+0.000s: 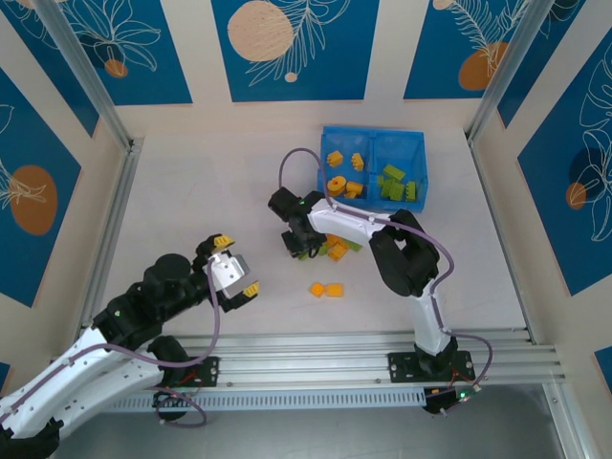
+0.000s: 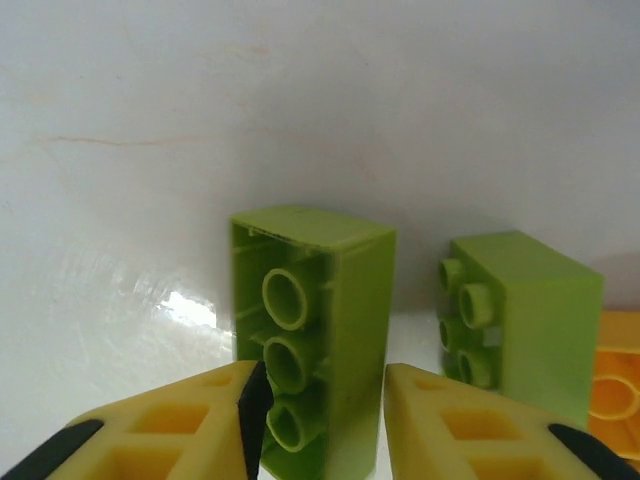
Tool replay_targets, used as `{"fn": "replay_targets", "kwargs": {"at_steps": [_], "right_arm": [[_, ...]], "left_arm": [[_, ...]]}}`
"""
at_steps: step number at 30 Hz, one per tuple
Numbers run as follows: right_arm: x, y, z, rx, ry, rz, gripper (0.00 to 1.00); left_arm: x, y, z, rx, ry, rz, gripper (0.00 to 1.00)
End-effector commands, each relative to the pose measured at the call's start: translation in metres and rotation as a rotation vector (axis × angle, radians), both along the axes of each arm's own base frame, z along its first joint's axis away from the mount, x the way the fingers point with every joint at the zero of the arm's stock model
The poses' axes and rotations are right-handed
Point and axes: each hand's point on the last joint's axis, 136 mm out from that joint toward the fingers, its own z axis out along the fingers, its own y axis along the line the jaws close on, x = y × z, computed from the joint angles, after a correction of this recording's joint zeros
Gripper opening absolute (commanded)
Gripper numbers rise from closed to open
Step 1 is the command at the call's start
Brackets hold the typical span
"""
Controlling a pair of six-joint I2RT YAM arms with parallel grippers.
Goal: Sort the legos into containers by color
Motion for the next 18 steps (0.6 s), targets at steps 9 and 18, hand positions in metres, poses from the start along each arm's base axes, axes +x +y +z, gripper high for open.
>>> {"fn": "replay_targets", "kwargs": {"at_steps": [9, 18], "right_arm": [[-0.008, 0.009, -0.018, -0.008, 0.080, 0.018, 0.36], [0.000, 0.008, 0.067, 0.151, -0.089, -0.008, 0.18]], "left_arm": [[0.003, 0.000, -0.004, 0.002, -0.008, 0.016, 1.00], [-0.004, -0.011, 0.001, -0.035, -0.014, -0.058, 1.00]]}}
